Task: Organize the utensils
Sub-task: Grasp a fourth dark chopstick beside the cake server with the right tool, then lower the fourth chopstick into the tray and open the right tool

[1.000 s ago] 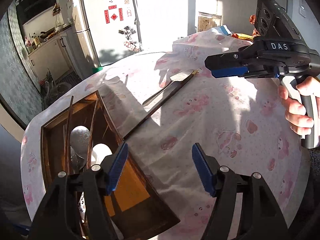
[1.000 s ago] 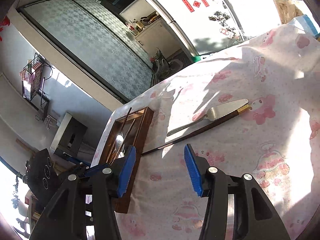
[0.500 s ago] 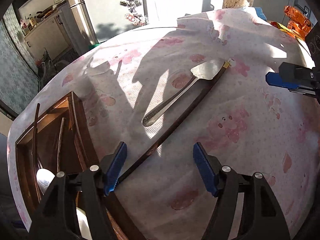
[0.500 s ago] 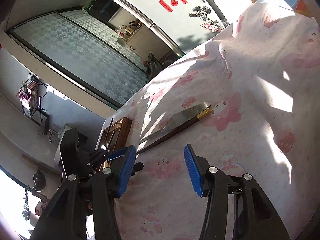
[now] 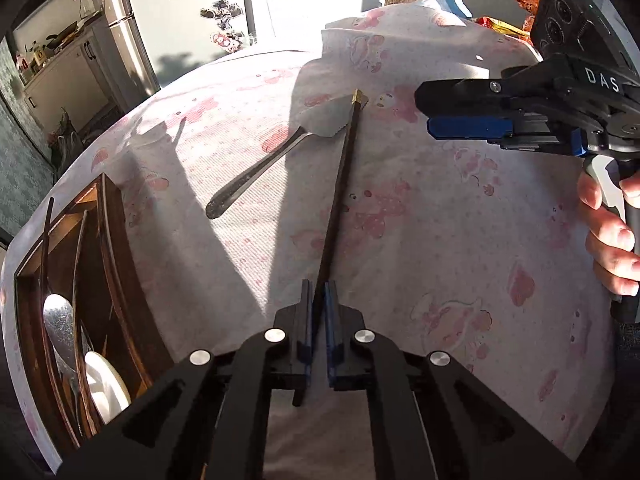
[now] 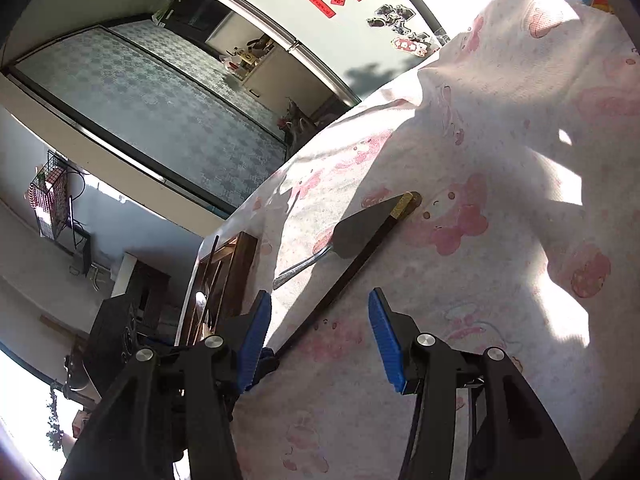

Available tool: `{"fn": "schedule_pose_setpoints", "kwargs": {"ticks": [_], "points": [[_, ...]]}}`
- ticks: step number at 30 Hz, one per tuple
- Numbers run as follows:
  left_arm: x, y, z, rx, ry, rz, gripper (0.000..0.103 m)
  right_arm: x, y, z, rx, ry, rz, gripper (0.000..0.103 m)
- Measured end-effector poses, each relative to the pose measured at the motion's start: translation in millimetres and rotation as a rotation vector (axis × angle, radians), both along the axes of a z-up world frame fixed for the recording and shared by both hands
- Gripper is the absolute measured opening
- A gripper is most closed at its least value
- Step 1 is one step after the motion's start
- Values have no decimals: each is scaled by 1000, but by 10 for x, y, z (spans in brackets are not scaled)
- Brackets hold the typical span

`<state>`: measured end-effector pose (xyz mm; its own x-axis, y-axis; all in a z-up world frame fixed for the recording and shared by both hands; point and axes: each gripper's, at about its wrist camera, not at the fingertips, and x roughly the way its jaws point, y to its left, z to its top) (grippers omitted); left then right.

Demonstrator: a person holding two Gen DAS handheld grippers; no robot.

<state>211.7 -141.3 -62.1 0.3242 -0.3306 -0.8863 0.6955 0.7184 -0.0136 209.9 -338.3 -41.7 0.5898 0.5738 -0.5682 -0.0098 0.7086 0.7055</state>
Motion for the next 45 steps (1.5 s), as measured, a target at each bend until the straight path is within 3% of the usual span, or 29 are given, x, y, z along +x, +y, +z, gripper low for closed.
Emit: {"fn": "schedule_pose_setpoints", "kwargs": {"ticks": [9,11,13,15,21,26,35,43,45], "points": [[-353,60,325,-188,7,13,5,16,395,-213,37,97,59,51],[-408,65,347,-190,8,6,5,9,428,-247,40,105,41,43],[-464,93,339,-176,-6,6,5,-19,448,-243,37,103,29,22],[-508,162,331,-177,-10,7,5,-62,473,-205,40,92,23,17],[-622,557,439,-203,-42,45,6,-92,860,85,-7,36,68,15],[-710,1143,618,-208,-97,120,6,27,1510,311,-29,-5,169,14],[-577,2100,544,-180,-95,291,6,381,2586,258,-101,16,285,14],[-352,2299,329,-141,-89,331,6,338,2645,337,-147,6,305,15],[-334,2265,320,-136,-87,322,6,227,2502,450,-151,-34,304,22]]}}
